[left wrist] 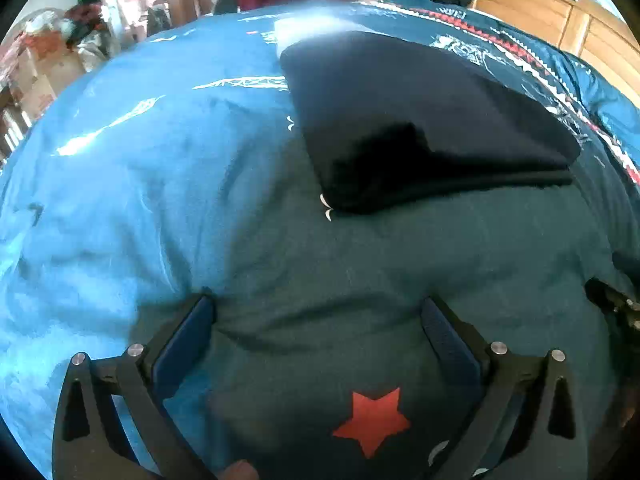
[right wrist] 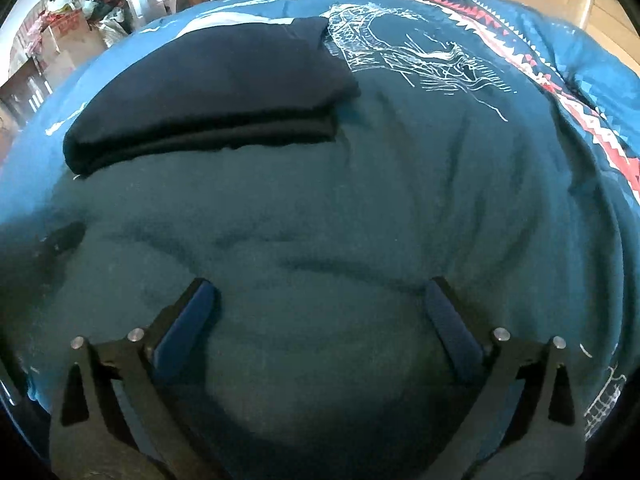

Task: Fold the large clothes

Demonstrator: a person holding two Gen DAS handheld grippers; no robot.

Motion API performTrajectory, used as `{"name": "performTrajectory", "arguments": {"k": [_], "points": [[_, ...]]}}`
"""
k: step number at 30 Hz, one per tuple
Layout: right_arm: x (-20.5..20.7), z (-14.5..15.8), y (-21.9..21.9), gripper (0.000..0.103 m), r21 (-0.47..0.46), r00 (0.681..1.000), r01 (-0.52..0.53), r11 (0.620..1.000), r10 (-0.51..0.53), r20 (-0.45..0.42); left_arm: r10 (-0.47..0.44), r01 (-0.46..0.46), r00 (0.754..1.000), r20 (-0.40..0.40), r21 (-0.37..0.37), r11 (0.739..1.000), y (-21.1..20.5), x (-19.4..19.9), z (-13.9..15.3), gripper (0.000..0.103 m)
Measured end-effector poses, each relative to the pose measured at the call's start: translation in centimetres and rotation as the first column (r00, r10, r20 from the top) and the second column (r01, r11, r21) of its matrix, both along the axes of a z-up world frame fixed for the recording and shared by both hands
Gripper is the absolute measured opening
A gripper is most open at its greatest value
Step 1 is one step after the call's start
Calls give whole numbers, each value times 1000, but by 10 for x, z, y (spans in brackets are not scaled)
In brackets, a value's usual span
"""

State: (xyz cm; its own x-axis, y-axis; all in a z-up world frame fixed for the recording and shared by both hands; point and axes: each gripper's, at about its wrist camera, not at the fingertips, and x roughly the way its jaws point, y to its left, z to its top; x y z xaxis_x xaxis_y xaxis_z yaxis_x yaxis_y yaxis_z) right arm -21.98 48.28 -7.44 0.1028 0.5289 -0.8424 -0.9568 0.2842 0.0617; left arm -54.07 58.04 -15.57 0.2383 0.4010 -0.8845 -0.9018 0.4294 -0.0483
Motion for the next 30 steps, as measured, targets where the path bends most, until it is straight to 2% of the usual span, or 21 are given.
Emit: {"name": "performTrajectory", "arguments": {"k": [30], "points": [[0,-3,3,103,15,1000,29,999,-29,11,-1,0,1000,19,42,999,-3,1,-3,103]]}}
